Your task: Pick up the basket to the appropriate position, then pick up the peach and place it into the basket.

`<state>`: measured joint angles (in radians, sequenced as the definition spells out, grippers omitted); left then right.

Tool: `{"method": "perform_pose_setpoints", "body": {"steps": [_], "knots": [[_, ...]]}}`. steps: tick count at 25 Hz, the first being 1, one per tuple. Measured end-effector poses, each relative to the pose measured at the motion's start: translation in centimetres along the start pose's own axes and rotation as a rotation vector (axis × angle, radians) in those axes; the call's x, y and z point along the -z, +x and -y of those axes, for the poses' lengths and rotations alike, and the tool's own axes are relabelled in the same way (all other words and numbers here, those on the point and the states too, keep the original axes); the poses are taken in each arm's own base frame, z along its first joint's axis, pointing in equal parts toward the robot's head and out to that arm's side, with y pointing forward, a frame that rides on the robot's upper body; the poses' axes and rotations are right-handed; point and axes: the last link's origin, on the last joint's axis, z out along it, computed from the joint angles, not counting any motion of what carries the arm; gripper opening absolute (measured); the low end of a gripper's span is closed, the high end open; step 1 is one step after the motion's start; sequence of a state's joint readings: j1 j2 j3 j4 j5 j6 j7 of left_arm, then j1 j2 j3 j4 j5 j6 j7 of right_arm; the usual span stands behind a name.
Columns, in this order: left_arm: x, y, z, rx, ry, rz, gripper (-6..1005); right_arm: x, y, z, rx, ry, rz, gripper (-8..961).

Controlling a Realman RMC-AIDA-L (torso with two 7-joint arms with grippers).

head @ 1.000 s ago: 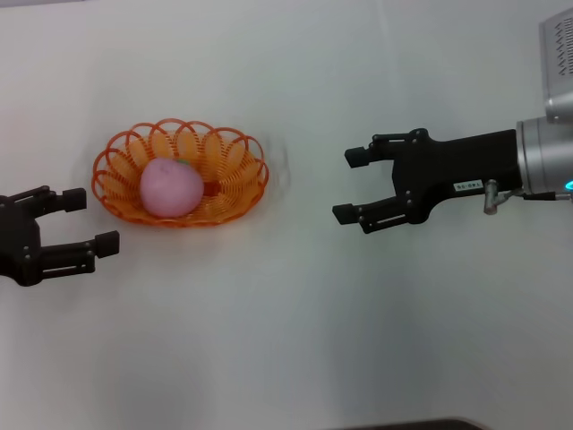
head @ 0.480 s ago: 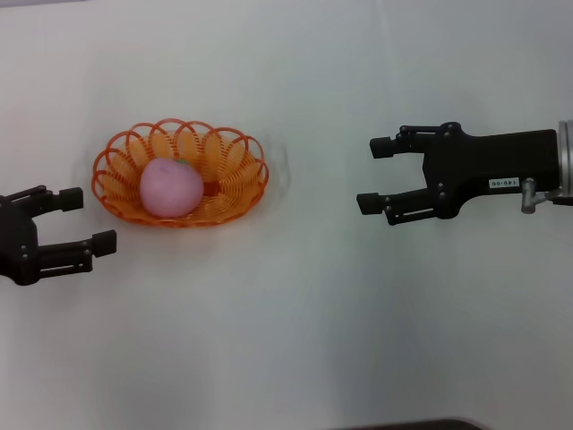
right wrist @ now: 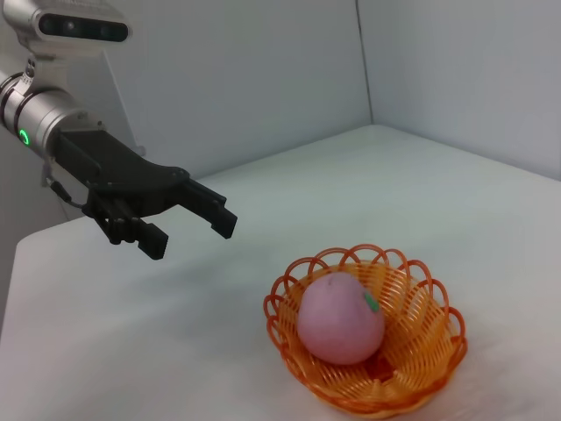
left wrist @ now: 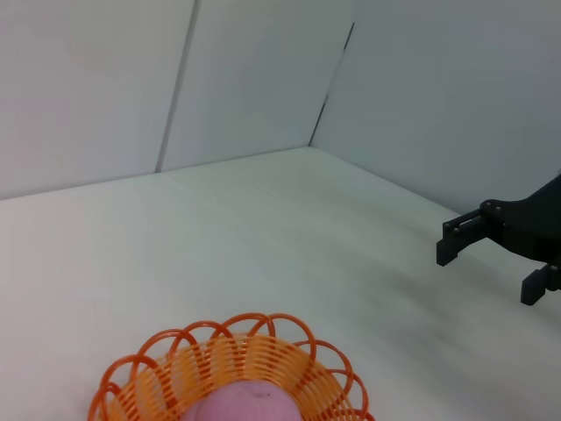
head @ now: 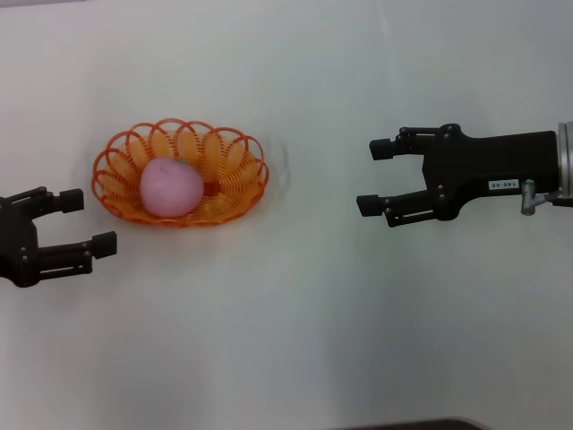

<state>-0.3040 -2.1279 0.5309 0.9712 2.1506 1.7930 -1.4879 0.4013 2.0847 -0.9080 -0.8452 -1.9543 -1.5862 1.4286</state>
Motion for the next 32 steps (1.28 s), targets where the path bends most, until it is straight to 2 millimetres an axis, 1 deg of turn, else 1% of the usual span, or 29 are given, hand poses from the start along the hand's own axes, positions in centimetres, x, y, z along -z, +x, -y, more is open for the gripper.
{"method": "perform_pose_setpoints", "body": {"steps": [13, 24, 32], "knots": [[-0.2, 0.0, -0.2, 0.001, -0.011, 0.001, 886, -0.1, 0.3, -0.1, 0.0, -0.004, 0.003, 900], [-0.1, -0.1, -0.2, 0.008, -0.006, -0.002, 886, 2.2, 1.3, -0.1, -0.029, 0.052, 0.034, 900], [-0.1, -0.1, -0.1, 0.003, -0.003, -0.002, 885, 2.0, 1.1, 0.0, -0.025, 0.048, 0.038, 900]]}}
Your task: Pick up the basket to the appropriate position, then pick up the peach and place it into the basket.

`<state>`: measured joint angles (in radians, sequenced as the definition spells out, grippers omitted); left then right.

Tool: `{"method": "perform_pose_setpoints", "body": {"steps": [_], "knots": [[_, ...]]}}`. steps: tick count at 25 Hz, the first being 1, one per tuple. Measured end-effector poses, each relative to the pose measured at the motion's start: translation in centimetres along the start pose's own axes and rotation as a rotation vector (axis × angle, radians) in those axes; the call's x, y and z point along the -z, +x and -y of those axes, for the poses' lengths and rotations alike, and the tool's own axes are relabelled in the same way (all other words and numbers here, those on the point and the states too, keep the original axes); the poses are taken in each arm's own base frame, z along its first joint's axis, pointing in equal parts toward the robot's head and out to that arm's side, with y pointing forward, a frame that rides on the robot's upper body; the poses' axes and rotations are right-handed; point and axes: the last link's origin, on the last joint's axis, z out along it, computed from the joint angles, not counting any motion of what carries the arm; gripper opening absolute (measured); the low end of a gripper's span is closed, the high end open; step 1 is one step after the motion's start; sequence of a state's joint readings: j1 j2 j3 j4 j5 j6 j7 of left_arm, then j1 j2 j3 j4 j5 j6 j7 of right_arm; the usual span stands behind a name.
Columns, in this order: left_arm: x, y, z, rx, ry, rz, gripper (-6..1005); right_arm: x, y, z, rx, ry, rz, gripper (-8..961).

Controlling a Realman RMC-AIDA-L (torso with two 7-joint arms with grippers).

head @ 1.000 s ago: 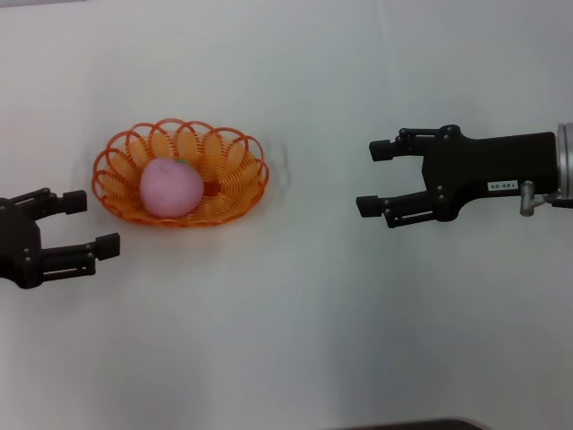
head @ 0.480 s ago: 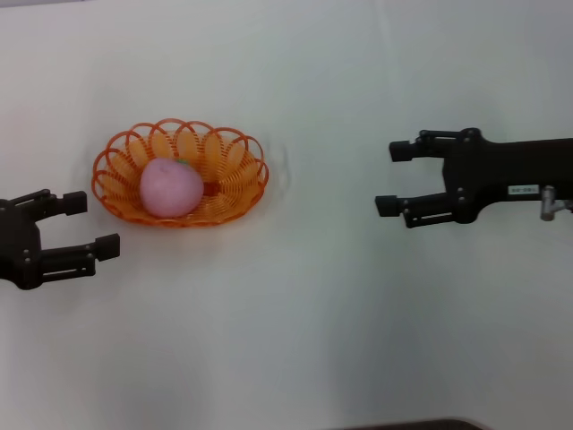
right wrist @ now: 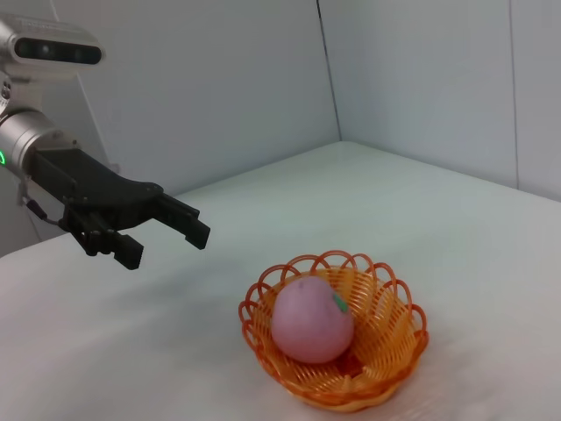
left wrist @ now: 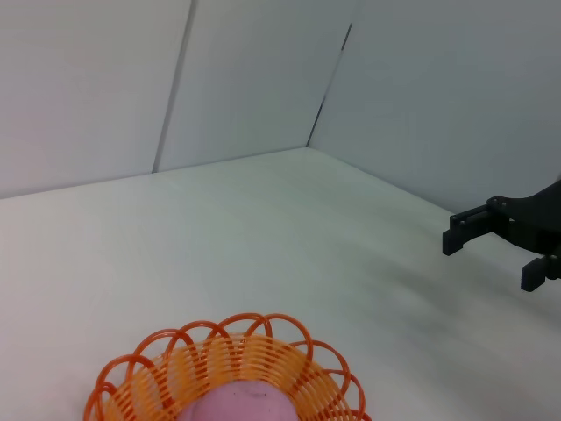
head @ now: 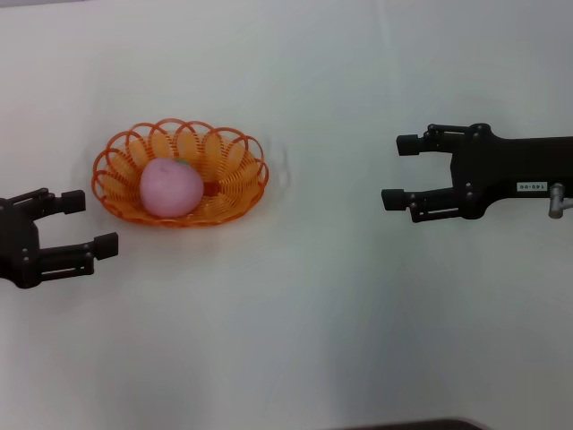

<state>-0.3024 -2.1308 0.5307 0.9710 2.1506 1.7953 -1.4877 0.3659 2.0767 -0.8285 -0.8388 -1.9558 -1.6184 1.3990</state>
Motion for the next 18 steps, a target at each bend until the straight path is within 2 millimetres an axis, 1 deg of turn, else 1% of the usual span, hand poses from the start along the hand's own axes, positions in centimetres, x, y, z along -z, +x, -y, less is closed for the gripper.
{"method": "perform_pose_setpoints", "body": {"steps": [18], "knots": [[-0.02, 0.03, -0.07, 0.001, -0.002, -0.008, 886, -0.34, -0.07, 0.04, 0.009, 0.002, 0.005, 900]]}}
